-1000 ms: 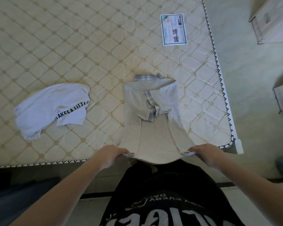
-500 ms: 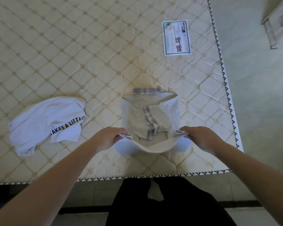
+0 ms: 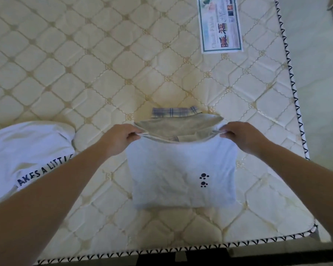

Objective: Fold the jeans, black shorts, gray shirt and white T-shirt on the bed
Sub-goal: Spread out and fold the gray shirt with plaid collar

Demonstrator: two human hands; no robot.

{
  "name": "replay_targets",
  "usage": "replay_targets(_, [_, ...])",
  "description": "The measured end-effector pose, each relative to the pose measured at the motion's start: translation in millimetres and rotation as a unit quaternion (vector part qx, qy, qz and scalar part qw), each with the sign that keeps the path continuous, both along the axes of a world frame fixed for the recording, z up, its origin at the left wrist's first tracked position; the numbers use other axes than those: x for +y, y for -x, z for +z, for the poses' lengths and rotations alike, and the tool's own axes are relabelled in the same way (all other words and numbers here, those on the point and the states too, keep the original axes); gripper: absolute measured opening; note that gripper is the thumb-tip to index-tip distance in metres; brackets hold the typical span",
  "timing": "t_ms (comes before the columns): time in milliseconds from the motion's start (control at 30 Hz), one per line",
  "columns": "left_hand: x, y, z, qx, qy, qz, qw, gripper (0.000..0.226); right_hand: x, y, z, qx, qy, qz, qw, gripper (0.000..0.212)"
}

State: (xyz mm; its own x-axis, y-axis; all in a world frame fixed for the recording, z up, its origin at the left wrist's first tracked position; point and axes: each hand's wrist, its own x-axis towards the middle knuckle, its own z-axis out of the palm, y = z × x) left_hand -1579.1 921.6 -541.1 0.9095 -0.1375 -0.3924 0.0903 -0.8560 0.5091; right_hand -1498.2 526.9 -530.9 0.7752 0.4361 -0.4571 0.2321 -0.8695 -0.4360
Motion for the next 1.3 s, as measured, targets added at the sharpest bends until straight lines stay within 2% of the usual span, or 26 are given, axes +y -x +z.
replay_targets(233, [5,-50,-77,0.015,-0.045,0.017,0.999,0.020,11,-51,-75,0.001,0.020,-0.061,0.998,0.018])
replay_targets(400, [2,-64,-110,-0.011,-0.051,0.039,0.998,0.022,18,-62,-113,-0.059,0.032,-0.041,0.997,0.020])
replay_targets(533, [-3,-62,-108,-0.034,-0.042,0.057,0.997,0.023,19,-65,-119,-0.054,0.004,-0.051,0.997,0.020])
replay_targets(633, [-1,-57,-88,-0.096,-0.008,0.076,0.992,0.020,16,-63,-109,-0.078,-0.034,-0.081,0.993,0.016])
replay_targets(767, [10,-53,-59,-0.128,0.023,0.006,0.991,0.016,4,-62,-89,-0.105,-0.064,-0.065,0.990,0.015])
replay_targets(833, [12,-58,-59,-0.123,0.012,0.009,0.992,0.017,3,-65,-85,-0.104,-0.060,-0.060,0.991,0.016])
replay_targets(1000, [9,-89,-83,-0.073,-0.001,0.111,0.991,0.022,19,-85,-94,-0.097,-0.060,-0.122,0.986,0.016])
replay_targets(1067, [8,-100,-96,-0.038,-0.015,0.125,0.991,0.023,24,-92,-102,-0.095,-0.050,-0.129,0.986,0.017])
replay_targets(1167, [9,-112,-112,0.065,-0.038,0.089,0.993,0.026,26,-100,-114,-0.006,-0.030,-0.132,0.991,0.021])
replay_targets(1233, [11,-124,-115,0.113,-0.047,0.063,0.991,0.036,24,-107,-119,0.080,-0.001,-0.117,0.990,0.034])
replay_targets(1300, [13,-139,-113,0.163,-0.079,-0.012,0.983,0.045,21,-118,-121,0.130,0.047,-0.072,0.988,0.048])
